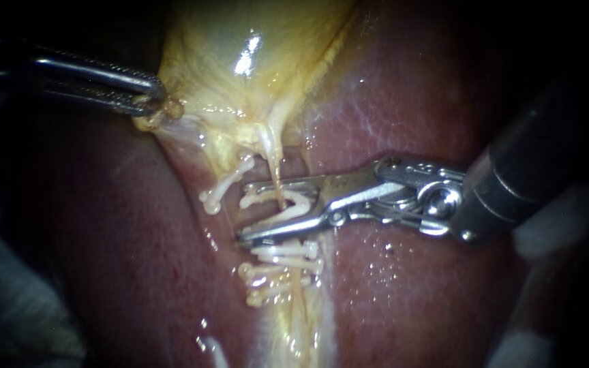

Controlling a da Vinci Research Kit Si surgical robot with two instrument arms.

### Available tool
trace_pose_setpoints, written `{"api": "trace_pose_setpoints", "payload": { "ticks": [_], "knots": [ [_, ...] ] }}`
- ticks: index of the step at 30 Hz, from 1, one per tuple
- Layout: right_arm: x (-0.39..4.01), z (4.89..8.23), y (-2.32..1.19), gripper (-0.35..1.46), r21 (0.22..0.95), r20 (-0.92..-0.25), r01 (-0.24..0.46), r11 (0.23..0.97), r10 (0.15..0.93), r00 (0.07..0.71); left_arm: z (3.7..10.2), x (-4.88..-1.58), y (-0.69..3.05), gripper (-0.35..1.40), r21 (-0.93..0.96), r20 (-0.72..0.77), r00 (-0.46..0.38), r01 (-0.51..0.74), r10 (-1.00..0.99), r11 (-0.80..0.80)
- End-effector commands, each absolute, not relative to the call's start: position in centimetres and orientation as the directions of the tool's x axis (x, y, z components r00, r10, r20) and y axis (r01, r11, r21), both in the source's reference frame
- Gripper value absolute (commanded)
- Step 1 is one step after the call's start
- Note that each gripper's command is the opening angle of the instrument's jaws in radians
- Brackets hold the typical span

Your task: Clipping third clip right tube

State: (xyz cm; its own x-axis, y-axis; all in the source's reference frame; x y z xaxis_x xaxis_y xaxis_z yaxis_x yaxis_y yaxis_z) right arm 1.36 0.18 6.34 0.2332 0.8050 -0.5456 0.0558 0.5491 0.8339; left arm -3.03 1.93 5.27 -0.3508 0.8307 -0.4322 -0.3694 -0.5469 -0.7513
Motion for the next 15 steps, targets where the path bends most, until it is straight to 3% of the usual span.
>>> {"api": "trace_pose_setpoints", "payload": {
  "ticks": [1, 7, 15],
  "knots": [
    [1.36, 6.29, 0.20, 0.48, 0.839, -0.540, 0.062, 0.541, 0.811, 0.225, 5.26, -3.03, 1.93, -0.35, -0.751, -0.432, -0.351, -0.370, 0.831, -0.547],
    [1.36, 6.18, 0.26, 0.46, 0.855, -0.518, 0.090, 0.510, 0.834, 0.189, 5.27, -3.03, 1.93, -0.35, -0.751, -0.432, -0.351, -0.369, 0.831, -0.547],
    [1.34, 6.17, 0.26, 0.39, 0.870, -0.493, 0.145, 0.471, 0.840, 0.226, 5.26, -3.03, 1.93, -0.35, -0.751, -0.432, -0.351, -0.370, 0.831, -0.547]
  ]
}}
